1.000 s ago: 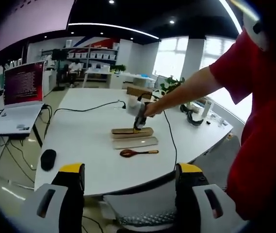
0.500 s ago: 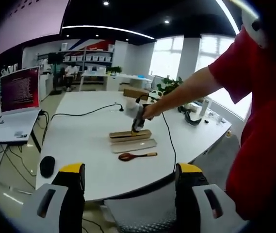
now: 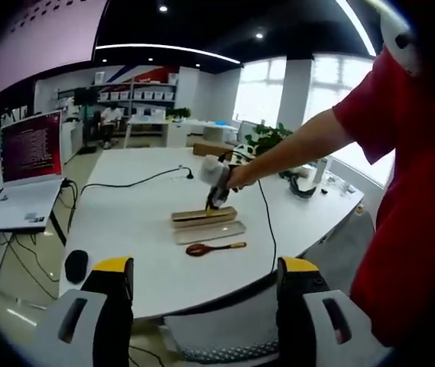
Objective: Arrange the utensils inside the cutlery case until each visible utensil rests in its matching compartment.
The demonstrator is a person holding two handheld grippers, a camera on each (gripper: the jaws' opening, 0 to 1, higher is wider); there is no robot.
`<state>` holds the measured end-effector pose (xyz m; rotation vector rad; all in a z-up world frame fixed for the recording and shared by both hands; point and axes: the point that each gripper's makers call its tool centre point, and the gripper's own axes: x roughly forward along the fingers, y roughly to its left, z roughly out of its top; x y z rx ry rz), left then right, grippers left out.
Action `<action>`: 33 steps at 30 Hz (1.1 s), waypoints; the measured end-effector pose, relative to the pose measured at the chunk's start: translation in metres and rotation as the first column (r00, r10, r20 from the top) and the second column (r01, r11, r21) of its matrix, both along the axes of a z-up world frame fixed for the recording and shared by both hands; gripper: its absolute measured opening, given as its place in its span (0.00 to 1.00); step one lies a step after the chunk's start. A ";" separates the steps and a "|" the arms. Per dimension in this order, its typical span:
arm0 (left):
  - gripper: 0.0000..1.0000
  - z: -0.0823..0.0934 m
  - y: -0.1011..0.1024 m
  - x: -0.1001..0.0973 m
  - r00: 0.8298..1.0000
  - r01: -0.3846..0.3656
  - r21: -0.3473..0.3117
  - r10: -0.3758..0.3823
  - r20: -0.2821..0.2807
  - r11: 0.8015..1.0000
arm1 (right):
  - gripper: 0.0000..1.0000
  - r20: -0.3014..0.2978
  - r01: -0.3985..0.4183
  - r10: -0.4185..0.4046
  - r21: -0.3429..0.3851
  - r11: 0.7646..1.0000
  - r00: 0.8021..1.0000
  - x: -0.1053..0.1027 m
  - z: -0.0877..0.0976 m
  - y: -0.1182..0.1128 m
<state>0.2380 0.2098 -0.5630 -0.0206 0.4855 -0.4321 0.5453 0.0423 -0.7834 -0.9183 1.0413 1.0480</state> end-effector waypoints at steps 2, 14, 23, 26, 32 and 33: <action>0.78 0.000 -0.002 0.000 1.000 0.004 0.000 -0.004 0.001 1.000 | 0.13 0.012 -0.011 0.010 0.005 1.000 1.000 0.000 0.003 -0.001; 0.78 0.002 0.000 -0.003 1.000 0.003 0.008 -0.003 0.018 1.000 | 0.17 0.069 -0.056 0.053 0.049 0.997 0.996 0.003 0.021 0.000; 0.78 0.005 -0.001 -0.004 0.999 0.013 0.016 -0.013 0.032 1.000 | 0.16 0.074 -0.056 0.050 0.085 0.995 0.996 -0.018 0.027 0.003; 0.78 0.005 0.000 -0.004 0.999 0.012 0.015 -0.012 0.035 1.000 | 0.16 0.071 -0.054 0.047 0.096 0.994 0.996 -0.026 0.027 0.004; 0.77 0.004 0.002 -0.007 0.999 0.009 0.018 -0.009 0.034 1.000 | 0.15 0.060 -0.054 0.048 0.102 0.993 0.997 -0.041 0.024 0.003; 0.77 0.004 0.002 -0.007 0.999 0.009 0.018 -0.009 0.034 1.000 | 0.15 0.062 -0.053 0.047 0.105 0.993 0.997 -0.043 0.025 0.003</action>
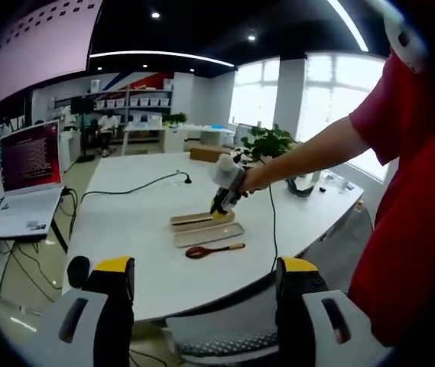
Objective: Arrange the utensils inside the cutlery case until each visible utensil rests in its matching compartment.
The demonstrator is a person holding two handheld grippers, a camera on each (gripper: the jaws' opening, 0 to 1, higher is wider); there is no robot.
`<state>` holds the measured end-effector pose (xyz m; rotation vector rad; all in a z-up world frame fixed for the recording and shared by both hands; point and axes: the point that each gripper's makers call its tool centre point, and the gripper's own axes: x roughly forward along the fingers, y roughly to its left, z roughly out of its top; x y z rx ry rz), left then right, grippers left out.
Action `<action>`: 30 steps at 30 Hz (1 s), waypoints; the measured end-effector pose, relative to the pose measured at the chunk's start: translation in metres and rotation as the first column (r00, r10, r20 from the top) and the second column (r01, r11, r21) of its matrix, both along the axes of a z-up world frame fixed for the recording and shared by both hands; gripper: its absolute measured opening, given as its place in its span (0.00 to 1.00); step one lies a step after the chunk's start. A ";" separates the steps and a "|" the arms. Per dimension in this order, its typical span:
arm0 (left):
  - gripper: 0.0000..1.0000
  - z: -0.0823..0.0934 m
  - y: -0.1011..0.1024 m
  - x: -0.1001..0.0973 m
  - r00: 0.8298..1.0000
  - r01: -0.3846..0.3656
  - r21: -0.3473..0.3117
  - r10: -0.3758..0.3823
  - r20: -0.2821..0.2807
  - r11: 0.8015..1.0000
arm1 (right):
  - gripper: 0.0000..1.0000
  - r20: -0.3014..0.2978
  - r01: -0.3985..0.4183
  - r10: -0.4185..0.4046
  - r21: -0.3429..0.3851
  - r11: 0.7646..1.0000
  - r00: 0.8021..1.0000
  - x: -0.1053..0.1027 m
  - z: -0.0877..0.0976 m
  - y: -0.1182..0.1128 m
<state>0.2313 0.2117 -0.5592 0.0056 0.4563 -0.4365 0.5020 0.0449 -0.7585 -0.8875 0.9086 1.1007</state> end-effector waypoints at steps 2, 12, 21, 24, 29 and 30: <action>0.77 -0.001 0.000 -0.001 1.000 0.002 0.001 -0.002 -0.002 1.000 | 0.14 -0.006 0.002 -0.002 0.009 1.000 1.000 -0.002 0.000 0.001; 0.77 -0.003 -0.001 -0.002 1.000 0.006 -0.004 -0.006 -0.003 1.000 | 0.15 -0.015 -0.007 0.007 0.019 1.000 1.000 -0.009 -0.005 0.001; 0.77 -0.005 -0.001 -0.003 1.000 0.003 0.001 -0.003 -0.010 1.000 | 0.18 -0.041 -0.075 0.078 0.075 0.994 0.996 -0.035 -0.009 0.014; 0.77 -0.005 0.000 -0.003 1.000 0.000 -0.001 0.000 -0.012 1.000 | 0.17 -0.046 -0.075 0.079 0.083 0.994 0.996 -0.037 -0.010 0.016; 0.77 -0.007 0.000 -0.004 1.000 -0.001 0.001 0.001 -0.016 1.000 | 0.17 -0.056 -0.077 0.082 0.093 0.993 0.995 -0.040 -0.012 0.018; 0.77 -0.007 0.000 -0.004 1.000 -0.001 0.001 0.001 -0.017 1.000 | 0.16 -0.061 -0.077 0.083 0.093 0.993 0.995 -0.042 -0.013 0.018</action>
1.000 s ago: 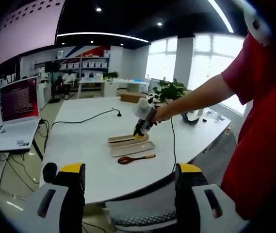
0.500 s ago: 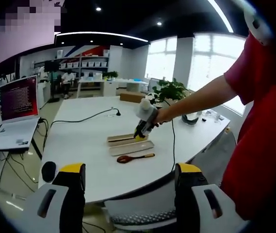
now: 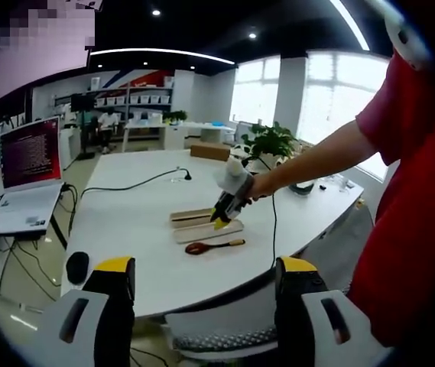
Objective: Arrange the utensils inside the cutlery case until each visible utensil rests in its matching compartment.
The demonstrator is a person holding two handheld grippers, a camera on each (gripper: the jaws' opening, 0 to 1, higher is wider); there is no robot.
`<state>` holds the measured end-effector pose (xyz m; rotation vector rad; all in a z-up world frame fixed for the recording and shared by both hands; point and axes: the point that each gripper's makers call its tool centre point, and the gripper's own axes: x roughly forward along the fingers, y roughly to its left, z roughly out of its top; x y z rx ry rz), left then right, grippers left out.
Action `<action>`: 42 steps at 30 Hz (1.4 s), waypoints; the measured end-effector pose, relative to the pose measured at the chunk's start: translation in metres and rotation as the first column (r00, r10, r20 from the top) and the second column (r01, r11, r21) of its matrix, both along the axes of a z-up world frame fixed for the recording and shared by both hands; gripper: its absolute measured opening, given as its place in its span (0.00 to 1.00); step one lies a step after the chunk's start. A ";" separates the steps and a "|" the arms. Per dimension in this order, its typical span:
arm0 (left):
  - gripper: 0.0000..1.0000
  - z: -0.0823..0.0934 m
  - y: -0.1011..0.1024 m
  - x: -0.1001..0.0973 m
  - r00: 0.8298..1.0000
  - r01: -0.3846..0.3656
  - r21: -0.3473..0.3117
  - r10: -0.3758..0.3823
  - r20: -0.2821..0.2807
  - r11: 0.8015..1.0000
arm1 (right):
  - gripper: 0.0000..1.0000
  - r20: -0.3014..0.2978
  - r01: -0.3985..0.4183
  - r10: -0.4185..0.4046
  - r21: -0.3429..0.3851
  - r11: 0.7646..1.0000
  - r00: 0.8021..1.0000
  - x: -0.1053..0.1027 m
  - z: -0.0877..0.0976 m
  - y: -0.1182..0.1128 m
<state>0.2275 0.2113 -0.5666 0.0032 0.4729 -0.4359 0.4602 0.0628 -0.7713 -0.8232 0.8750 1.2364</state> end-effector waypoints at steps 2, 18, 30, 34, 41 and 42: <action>0.77 -0.001 0.000 0.000 1.000 0.000 0.001 0.000 -0.003 1.000 | 0.16 -0.010 -0.008 0.008 -0.006 1.000 1.000 -0.006 -0.004 0.000; 0.77 0.000 0.000 -0.001 1.000 0.000 0.001 0.000 -0.007 1.000 | 0.15 -0.035 -0.033 0.033 -0.018 0.999 0.999 -0.035 -0.024 0.004; 0.77 0.001 0.002 0.000 1.000 0.000 0.003 0.000 -0.007 1.000 | 0.14 -0.038 -0.018 0.017 -0.023 1.000 0.999 -0.038 -0.031 0.004; 0.76 0.000 0.002 0.000 1.000 -0.001 0.004 0.001 -0.009 1.000 | 0.13 -0.038 -0.017 0.016 -0.028 0.999 0.999 -0.040 -0.034 0.004; 0.76 -0.002 0.003 -0.001 1.000 -0.006 0.005 0.006 -0.012 1.000 | 0.12 -0.040 -0.019 0.018 -0.034 0.999 0.999 -0.041 -0.039 0.004; 0.76 -0.002 0.004 -0.002 1.000 -0.008 0.005 0.008 -0.014 1.000 | 0.12 -0.039 -0.018 0.017 -0.034 0.999 0.999 -0.041 -0.040 0.004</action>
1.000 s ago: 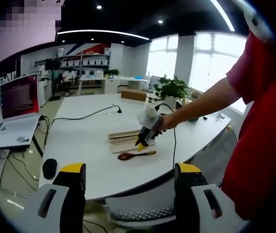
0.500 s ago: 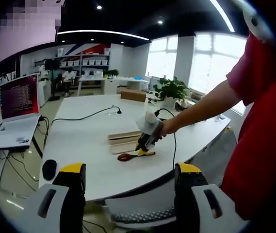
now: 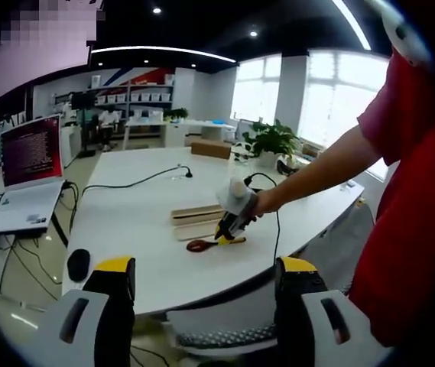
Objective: Arrange the utensils inside the cutlery case until each visible utensil rests in its matching compartment.
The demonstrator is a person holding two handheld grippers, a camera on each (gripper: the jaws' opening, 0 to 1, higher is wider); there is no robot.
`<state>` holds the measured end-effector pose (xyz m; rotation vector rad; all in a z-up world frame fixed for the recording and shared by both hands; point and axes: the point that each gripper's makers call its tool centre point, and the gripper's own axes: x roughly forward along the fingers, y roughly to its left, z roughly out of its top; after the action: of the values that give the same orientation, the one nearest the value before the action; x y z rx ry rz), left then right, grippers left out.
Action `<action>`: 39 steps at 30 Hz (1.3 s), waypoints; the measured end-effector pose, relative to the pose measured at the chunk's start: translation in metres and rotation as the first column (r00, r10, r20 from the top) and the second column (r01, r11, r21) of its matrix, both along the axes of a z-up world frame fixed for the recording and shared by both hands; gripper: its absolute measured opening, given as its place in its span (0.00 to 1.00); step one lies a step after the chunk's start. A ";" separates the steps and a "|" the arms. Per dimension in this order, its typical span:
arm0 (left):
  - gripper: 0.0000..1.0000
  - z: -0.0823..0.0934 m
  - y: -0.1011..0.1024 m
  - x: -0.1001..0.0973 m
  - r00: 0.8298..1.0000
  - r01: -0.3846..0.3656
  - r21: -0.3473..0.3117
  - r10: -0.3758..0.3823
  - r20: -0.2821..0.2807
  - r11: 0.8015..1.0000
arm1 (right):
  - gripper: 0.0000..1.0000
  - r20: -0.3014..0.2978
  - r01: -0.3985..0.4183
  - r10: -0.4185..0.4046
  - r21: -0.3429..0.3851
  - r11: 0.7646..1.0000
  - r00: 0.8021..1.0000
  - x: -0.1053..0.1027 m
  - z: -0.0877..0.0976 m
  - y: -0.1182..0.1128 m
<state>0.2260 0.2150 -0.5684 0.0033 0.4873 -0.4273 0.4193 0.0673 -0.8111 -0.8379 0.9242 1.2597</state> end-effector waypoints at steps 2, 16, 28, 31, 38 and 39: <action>0.76 0.000 0.001 -0.001 1.000 -0.003 -0.001 0.003 0.000 1.000 | 0.11 0.003 0.000 0.000 0.001 1.000 1.000 0.001 -0.001 0.000; 0.76 -0.002 0.004 -0.003 1.000 -0.018 0.001 0.018 -0.006 1.000 | 0.09 -0.001 0.001 -0.001 -0.011 1.000 1.000 0.001 -0.006 0.001; 0.76 -0.004 0.005 -0.003 1.000 -0.024 0.000 0.024 -0.009 1.000 | 0.07 -0.011 0.008 -0.008 -0.009 1.000 1.000 -0.002 -0.007 0.001; 0.76 -0.004 0.004 -0.003 1.000 -0.024 0.001 0.024 -0.008 1.000 | 0.06 -0.012 0.009 -0.010 -0.009 1.000 1.000 -0.001 -0.007 0.001; 0.76 -0.005 0.003 -0.002 1.000 -0.022 0.001 0.022 -0.009 1.000 | 0.02 -0.014 0.020 -0.020 -0.016 1.000 1.000 0.001 -0.006 0.001; 0.76 -0.005 0.003 -0.002 1.000 -0.022 0.001 0.022 -0.009 1.000 | 0.02 -0.017 0.024 -0.025 -0.017 1.000 1.000 0.001 -0.006 0.001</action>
<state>0.2238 0.2179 -0.5730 -0.0030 0.4957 -0.4061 0.4200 0.0680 -0.8167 -0.8275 0.9567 1.2412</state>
